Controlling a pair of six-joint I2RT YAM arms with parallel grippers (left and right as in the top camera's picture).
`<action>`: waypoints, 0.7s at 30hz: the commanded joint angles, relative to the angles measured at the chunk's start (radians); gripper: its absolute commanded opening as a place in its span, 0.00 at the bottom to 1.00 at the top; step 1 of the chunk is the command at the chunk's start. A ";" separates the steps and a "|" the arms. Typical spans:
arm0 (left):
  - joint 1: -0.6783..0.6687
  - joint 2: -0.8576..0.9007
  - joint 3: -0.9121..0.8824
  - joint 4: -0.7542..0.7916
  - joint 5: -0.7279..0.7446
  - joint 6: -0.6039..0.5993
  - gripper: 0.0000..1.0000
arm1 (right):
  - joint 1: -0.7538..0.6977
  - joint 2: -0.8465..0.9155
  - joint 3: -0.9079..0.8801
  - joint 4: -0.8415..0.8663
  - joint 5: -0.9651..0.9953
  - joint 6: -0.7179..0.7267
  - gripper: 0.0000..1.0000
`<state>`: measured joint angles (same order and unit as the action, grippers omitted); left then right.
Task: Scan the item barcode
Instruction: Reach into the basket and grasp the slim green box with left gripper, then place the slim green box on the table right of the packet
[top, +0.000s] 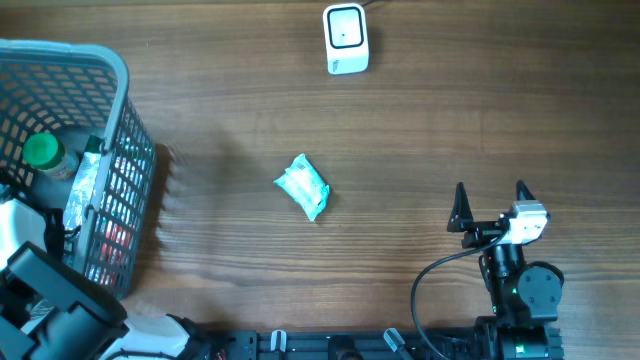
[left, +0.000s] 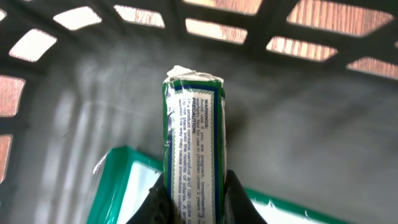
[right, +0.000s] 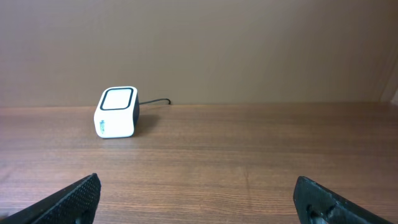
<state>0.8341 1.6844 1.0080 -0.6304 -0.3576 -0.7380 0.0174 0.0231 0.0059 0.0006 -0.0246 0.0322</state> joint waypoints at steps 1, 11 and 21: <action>0.004 -0.083 0.090 -0.069 0.029 0.002 0.10 | 0.006 0.000 0.000 0.003 0.009 0.009 1.00; -0.026 -0.338 0.260 -0.173 0.287 0.055 0.15 | 0.006 0.000 0.000 0.003 0.009 0.009 1.00; -0.187 -0.681 0.322 -0.148 0.657 0.050 0.17 | 0.006 0.000 0.000 0.003 0.009 0.009 1.00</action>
<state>0.7116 1.0973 1.3087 -0.7963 0.1032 -0.7074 0.0174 0.0231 0.0063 0.0006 -0.0246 0.0322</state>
